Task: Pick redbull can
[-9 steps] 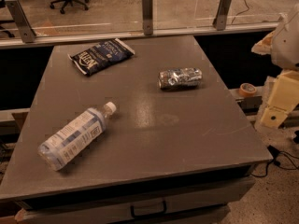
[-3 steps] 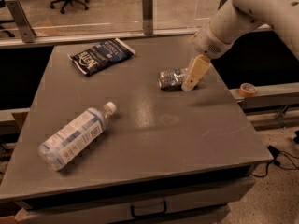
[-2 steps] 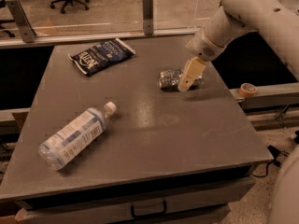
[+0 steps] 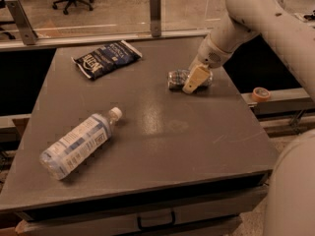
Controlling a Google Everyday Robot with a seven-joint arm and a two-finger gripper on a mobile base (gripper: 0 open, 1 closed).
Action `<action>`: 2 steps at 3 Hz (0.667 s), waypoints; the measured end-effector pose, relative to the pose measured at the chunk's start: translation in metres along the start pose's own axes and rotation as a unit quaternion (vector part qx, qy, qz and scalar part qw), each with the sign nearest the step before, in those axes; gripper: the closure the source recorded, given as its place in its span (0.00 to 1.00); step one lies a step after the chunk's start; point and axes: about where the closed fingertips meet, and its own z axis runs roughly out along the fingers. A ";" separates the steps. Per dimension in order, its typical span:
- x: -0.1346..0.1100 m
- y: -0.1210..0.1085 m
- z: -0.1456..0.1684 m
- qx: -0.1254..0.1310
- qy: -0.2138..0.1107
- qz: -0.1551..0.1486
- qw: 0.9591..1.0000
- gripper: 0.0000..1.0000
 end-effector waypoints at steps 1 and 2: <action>-0.005 0.006 -0.012 -0.009 -0.012 0.006 1.000 0.62; -0.014 0.016 -0.029 -0.019 -0.038 0.000 0.999 0.83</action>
Offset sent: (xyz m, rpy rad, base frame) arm -0.0386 0.0062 0.0644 0.1614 -0.0029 0.0696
